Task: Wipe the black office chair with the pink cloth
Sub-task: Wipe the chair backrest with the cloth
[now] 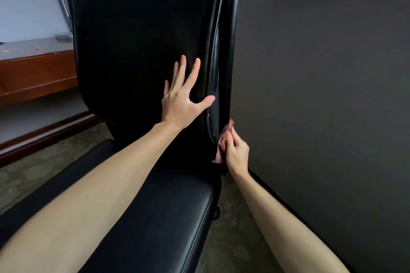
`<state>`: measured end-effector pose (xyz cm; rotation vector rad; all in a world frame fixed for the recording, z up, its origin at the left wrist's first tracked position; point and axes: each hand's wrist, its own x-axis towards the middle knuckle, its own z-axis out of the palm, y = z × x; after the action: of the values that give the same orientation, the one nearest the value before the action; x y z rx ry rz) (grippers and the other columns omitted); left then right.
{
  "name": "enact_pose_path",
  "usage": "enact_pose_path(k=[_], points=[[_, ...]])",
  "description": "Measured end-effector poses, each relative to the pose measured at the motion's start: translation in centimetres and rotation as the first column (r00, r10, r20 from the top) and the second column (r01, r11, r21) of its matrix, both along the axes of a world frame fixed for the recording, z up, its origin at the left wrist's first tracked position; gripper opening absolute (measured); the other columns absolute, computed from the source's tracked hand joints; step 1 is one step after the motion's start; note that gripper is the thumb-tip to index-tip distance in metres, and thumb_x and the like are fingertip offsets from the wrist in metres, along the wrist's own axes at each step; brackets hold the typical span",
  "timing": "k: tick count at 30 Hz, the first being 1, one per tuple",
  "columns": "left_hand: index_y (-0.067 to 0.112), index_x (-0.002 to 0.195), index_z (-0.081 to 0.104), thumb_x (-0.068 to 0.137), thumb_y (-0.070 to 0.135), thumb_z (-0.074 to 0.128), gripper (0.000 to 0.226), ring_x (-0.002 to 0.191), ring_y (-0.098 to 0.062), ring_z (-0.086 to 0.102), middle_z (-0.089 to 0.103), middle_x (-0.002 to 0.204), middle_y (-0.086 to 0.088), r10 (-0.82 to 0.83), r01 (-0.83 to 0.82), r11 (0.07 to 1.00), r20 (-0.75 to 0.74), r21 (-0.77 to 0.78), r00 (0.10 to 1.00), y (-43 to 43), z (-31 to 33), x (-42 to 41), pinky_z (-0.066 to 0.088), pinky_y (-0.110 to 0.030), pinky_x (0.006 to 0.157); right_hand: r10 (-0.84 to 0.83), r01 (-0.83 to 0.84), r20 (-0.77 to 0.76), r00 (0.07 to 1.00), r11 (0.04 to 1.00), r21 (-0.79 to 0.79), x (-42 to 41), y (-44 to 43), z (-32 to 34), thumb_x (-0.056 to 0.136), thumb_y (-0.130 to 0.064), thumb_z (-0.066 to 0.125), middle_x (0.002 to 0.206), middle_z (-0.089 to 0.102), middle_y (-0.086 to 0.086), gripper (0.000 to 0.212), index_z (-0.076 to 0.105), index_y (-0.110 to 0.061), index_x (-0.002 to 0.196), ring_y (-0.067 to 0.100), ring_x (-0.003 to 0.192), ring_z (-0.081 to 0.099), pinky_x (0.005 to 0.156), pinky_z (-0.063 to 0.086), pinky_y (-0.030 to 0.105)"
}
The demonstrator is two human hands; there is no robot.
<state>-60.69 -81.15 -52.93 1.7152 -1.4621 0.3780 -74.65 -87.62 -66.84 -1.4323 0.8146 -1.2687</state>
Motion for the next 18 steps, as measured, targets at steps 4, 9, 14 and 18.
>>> enact_pose_path(k=[4, 9, 14, 18], points=[[0.036, 0.158, 0.007, 0.084, 0.053, 0.063, 0.094, 0.153, -0.019, -0.006, -0.004, 0.167, 0.001, 0.015, -0.015, 1.0, 0.002, 0.001, 1.0, 0.1, 0.0, -0.1, 0.005, -0.056, 0.119, 0.026, -0.02, -0.044, 0.999, 0.992, 0.126, -0.7, 0.3, -3.0, 0.101, -0.017, 0.05, 0.129, 0.064, 0.0, 0.034, 0.057, -0.016, 0.134, -0.013, 0.103, 0.059, 0.105, 0.045, 0.024], [0.036, 0.157, -0.001, 0.088, 0.046, 0.065, 0.096, 0.152, -0.023, -0.016, -0.016, 0.166, -0.003, -0.033, 0.034, 0.999, -0.092, 0.013, 0.995, 0.0, 0.0, -0.3, -0.006, -0.054, 0.119, 0.021, -0.033, 0.149, 0.989, 0.997, 0.073, 0.8, -0.3, 2.9, 0.102, -0.015, 0.049, 0.128, 0.062, -0.007, 0.033, 0.058, -0.013, 0.133, 0.002, 0.121, 0.057, 0.105, 0.042, 0.02], [0.041, 0.156, -0.006, 0.085, 0.049, 0.069, 0.104, 0.149, -0.03, -0.024, -0.024, 0.163, -0.01, -0.001, 0.008, 1.0, -0.289, 0.023, 0.957, 0.2, -1.4, -1.2, -0.009, -0.059, 0.118, 0.076, -0.072, 0.201, 0.977, 0.997, -0.023, 1.3, -1.6, 6.0, 0.101, -0.014, 0.05, 0.134, 0.06, -0.003, 0.034, 0.056, -0.012, 0.135, 0.0, 0.12, 0.056, 0.103, 0.043, 0.017], [0.041, 0.156, -0.008, 0.084, 0.053, 0.069, 0.106, 0.15, -0.032, -0.019, -0.02, 0.164, -0.01, 0.043, -0.029, 0.998, -0.251, 0.058, 0.967, 0.1, -1.9, -1.1, -0.002, -0.064, 0.118, 0.059, -0.066, 0.11, 0.992, 0.995, 0.068, 0.6, -0.7, 1.2, 0.1, -0.013, 0.052, 0.131, 0.062, 0.001, 0.034, 0.058, -0.013, 0.134, -0.003, 0.115, 0.059, 0.101, 0.045, 0.018]])
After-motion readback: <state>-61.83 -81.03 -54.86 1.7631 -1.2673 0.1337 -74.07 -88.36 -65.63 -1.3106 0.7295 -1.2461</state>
